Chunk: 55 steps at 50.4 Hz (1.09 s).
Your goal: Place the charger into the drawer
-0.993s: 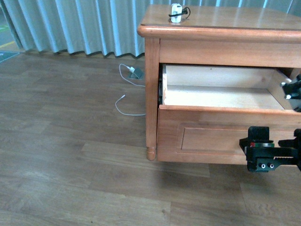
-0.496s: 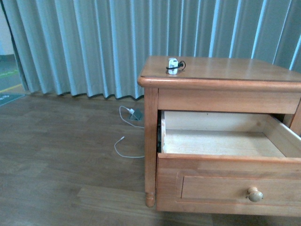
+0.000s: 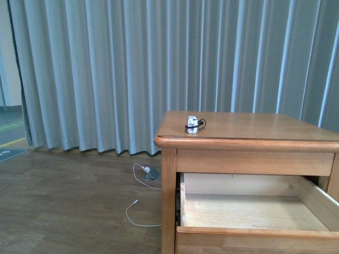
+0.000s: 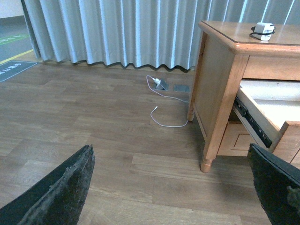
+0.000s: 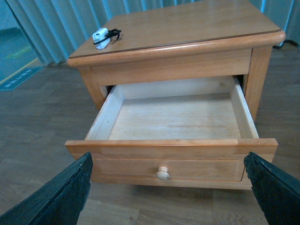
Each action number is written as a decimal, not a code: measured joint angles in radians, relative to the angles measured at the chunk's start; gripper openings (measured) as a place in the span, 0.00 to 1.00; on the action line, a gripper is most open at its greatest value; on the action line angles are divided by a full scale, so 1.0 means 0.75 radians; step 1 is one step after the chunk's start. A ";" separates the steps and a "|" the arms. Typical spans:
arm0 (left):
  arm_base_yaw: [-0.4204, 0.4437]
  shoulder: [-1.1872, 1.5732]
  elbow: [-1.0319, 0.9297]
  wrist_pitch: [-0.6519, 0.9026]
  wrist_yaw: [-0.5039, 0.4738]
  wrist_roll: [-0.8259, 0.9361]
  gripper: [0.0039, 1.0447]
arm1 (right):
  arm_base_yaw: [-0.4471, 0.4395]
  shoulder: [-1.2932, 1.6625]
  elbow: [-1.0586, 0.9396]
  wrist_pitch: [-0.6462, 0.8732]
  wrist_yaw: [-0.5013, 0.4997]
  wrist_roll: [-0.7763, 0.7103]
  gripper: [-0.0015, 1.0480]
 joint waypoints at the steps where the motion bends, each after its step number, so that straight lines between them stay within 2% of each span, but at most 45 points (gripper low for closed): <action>1: 0.000 0.000 0.000 0.000 0.000 0.000 0.95 | -0.003 -0.004 0.000 0.000 0.002 0.001 0.92; 52: 0.000 0.000 0.000 0.000 0.000 0.000 0.95 | -0.005 -0.005 -0.002 0.001 0.002 0.010 0.92; 53: 0.000 0.000 0.000 0.000 0.000 0.000 0.95 | -0.002 -0.007 -0.007 0.014 0.024 0.006 0.92; 55: 0.000 0.000 0.000 0.000 0.000 0.000 0.95 | 0.032 -0.028 -0.064 0.152 0.168 -0.050 0.84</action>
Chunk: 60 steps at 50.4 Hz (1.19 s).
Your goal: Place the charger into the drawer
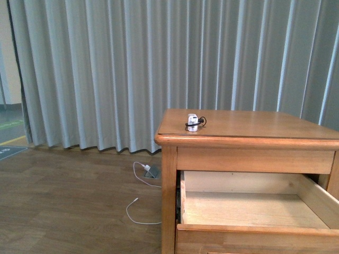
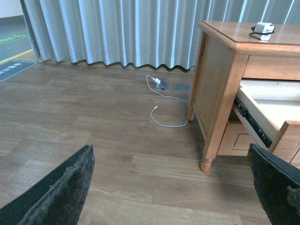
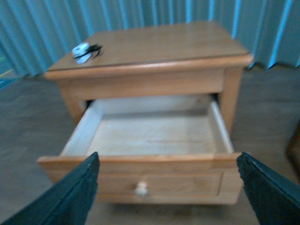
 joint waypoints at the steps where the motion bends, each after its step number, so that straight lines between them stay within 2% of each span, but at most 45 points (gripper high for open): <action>1: 0.000 0.000 0.000 0.000 -0.001 0.000 0.95 | 0.015 -0.017 -0.036 0.069 0.065 -0.025 0.79; 7: 0.000 0.000 0.000 0.000 -0.001 0.000 0.95 | 0.118 -0.093 -0.124 0.132 0.253 -0.085 0.59; 11: 0.000 0.000 0.000 0.000 0.000 0.000 0.95 | 0.168 -0.129 -0.166 0.133 0.257 -0.108 0.47; 26: 0.000 0.000 0.000 0.000 -0.001 0.000 0.95 | 0.174 -0.145 -0.180 0.133 0.268 -0.115 0.94; 48: 0.000 0.000 0.000 0.000 0.000 0.000 0.95 | 0.175 -0.145 -0.180 0.133 0.268 -0.116 0.92; 50: 0.005 0.021 0.006 -0.015 0.053 0.000 0.95 | 0.175 -0.145 -0.180 0.133 0.268 -0.116 0.92; 56: -0.061 0.300 0.037 0.153 0.040 0.011 0.95 | 0.175 -0.145 -0.180 0.133 0.268 -0.116 0.92; 60: -0.129 0.537 0.094 0.341 0.000 0.023 0.95 | 0.175 -0.146 -0.180 0.133 0.268 -0.116 0.92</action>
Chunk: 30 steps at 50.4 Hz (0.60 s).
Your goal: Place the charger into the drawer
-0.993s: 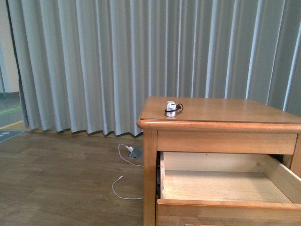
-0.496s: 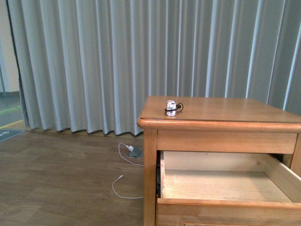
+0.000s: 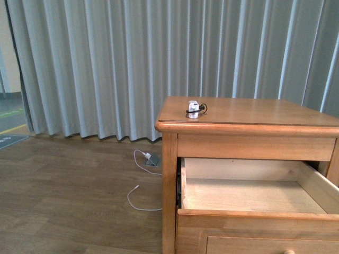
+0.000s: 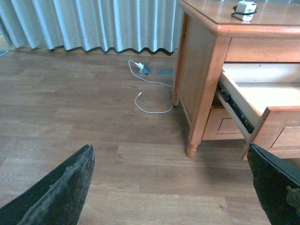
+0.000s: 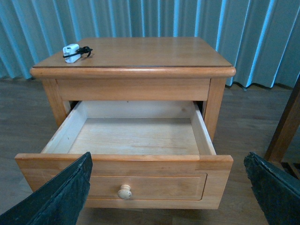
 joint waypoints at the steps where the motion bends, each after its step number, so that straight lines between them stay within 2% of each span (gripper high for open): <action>1: -0.015 0.060 0.018 0.046 -0.009 0.008 0.95 | 0.000 0.000 0.000 0.000 0.000 0.000 0.92; 6: -0.073 0.436 0.157 0.276 -0.037 0.024 0.95 | 0.000 0.000 0.000 0.000 0.000 0.000 0.92; 14: -0.130 0.903 0.424 0.425 -0.072 0.037 0.95 | 0.000 0.000 0.000 0.000 0.000 0.000 0.92; 30: -0.261 1.569 1.036 0.426 -0.157 -0.020 0.95 | 0.000 0.000 0.000 0.000 0.000 0.000 0.92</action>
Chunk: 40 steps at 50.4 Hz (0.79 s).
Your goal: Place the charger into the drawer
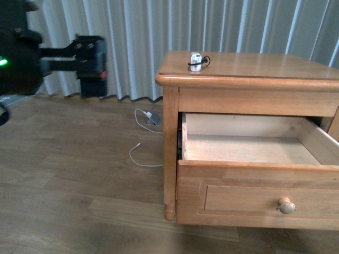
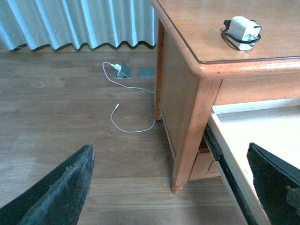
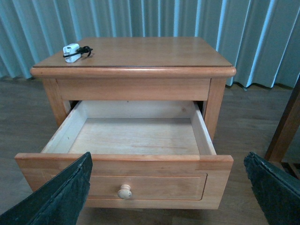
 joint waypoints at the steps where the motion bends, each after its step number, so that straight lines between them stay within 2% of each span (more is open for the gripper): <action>1: -0.011 0.033 0.039 -0.009 -0.012 -0.001 0.95 | 0.000 0.000 0.000 0.000 0.000 0.000 0.92; 17: -0.152 0.503 0.702 -0.245 -0.114 -0.019 0.95 | 0.000 0.000 0.000 0.000 0.000 0.000 0.92; 40: -0.206 1.023 1.516 -0.581 -0.184 -0.039 0.95 | 0.000 0.000 0.000 0.000 0.000 0.000 0.92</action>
